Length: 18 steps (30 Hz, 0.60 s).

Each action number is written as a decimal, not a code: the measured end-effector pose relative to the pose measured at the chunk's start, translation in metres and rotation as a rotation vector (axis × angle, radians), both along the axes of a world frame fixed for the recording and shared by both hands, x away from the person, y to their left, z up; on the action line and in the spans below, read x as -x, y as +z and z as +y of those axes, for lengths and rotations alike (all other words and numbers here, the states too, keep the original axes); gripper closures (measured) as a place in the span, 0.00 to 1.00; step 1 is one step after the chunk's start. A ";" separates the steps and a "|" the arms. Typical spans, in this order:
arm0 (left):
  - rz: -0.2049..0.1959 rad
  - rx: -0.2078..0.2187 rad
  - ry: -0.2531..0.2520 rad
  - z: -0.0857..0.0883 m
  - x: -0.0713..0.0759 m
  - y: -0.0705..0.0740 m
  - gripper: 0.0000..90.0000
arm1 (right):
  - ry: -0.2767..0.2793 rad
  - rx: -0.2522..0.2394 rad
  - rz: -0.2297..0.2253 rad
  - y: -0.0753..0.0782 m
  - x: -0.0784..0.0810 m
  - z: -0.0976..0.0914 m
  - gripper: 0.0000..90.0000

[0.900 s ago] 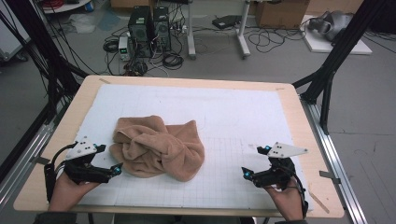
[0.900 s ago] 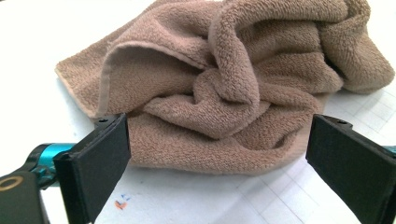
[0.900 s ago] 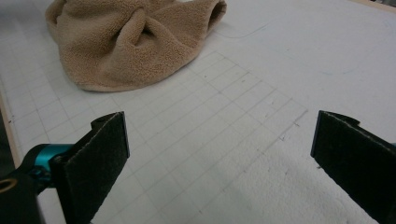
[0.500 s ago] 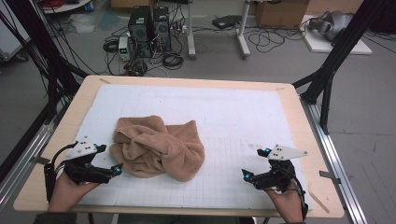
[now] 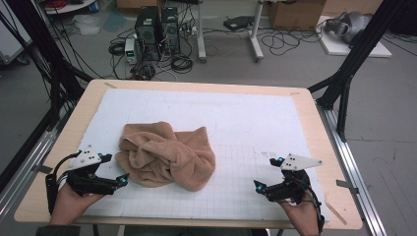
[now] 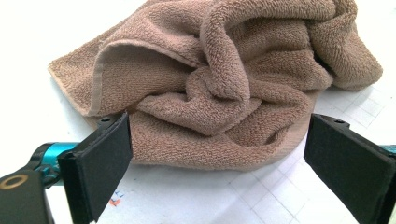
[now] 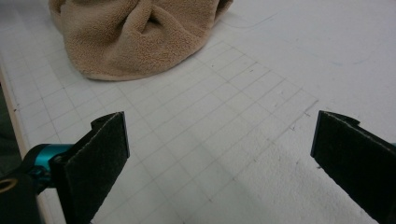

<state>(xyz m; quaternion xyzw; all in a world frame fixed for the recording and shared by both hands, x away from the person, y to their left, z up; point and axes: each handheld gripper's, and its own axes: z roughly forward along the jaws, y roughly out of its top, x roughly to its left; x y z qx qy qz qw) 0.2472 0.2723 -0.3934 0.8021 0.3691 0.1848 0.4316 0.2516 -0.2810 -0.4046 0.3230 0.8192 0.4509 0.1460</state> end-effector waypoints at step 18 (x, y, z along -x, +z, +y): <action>0.008 -0.001 -0.014 -0.004 -0.001 -0.003 0.12 | 0.015 0.000 -0.003 0.001 -0.002 0.003 0.04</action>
